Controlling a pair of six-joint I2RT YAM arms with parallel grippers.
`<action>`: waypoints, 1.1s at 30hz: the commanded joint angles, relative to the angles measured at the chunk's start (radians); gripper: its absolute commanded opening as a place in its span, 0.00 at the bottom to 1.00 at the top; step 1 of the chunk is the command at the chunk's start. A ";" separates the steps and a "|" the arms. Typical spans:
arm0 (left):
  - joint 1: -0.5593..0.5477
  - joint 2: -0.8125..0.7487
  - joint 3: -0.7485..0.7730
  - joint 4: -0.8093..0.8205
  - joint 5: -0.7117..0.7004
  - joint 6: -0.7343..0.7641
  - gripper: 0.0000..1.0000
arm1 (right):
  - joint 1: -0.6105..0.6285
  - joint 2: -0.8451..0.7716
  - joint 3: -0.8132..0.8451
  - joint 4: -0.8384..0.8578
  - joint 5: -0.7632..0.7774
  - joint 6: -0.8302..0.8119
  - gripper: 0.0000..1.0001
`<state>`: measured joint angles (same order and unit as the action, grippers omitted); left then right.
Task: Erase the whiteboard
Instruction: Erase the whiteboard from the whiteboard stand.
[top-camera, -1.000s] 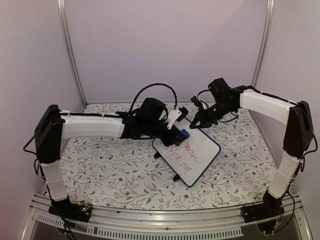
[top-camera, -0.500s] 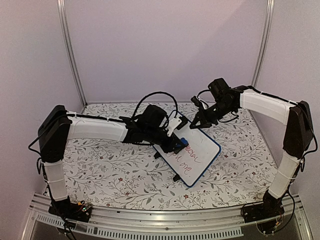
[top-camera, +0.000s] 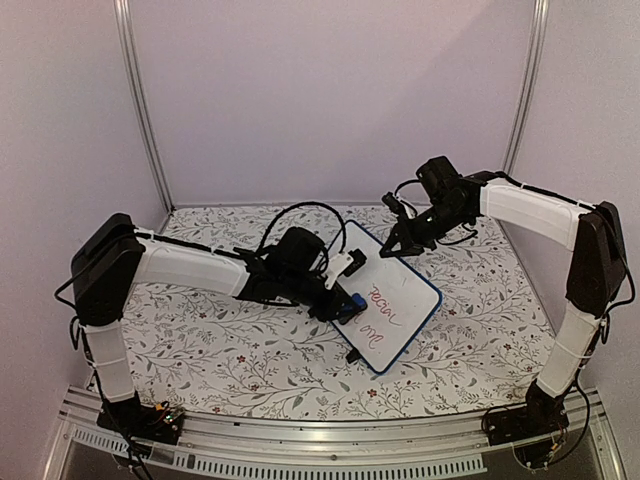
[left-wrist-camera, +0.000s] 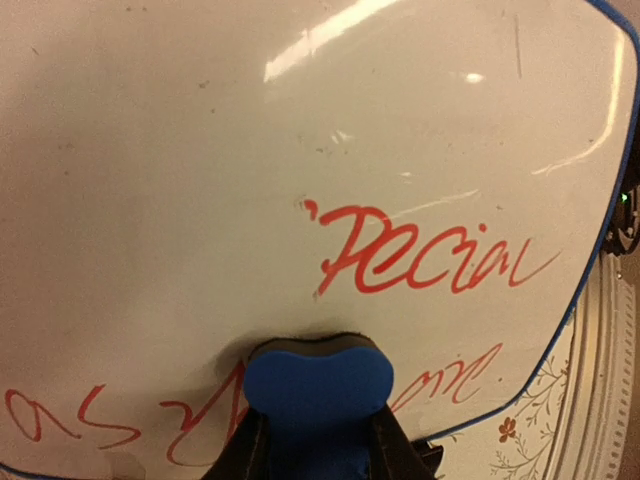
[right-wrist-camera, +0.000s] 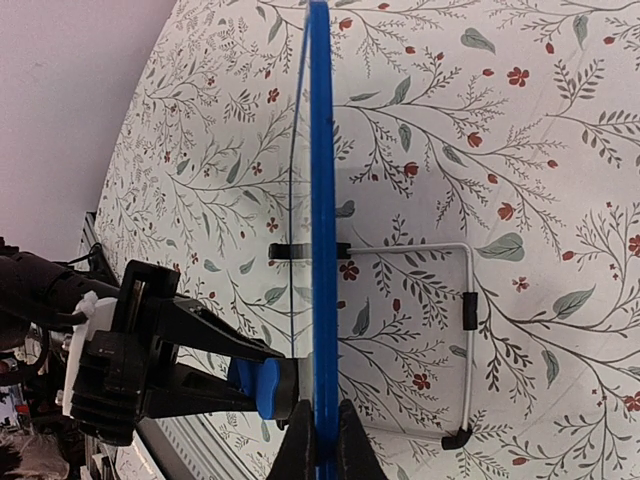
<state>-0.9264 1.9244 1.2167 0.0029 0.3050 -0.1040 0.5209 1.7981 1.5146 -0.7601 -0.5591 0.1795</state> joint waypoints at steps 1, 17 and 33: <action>-0.002 0.024 -0.075 -0.035 -0.023 -0.037 0.00 | 0.028 0.027 -0.024 -0.081 0.018 -0.027 0.00; 0.007 -0.067 0.007 -0.033 -0.100 0.004 0.00 | 0.028 0.028 -0.026 -0.083 0.023 -0.026 0.00; 0.011 0.021 0.179 -0.085 -0.082 0.040 0.00 | 0.028 0.023 -0.027 -0.082 0.025 -0.026 0.00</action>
<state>-0.9195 1.9045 1.3754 -0.0692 0.2062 -0.0673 0.5217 1.7981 1.5146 -0.7589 -0.5602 0.1795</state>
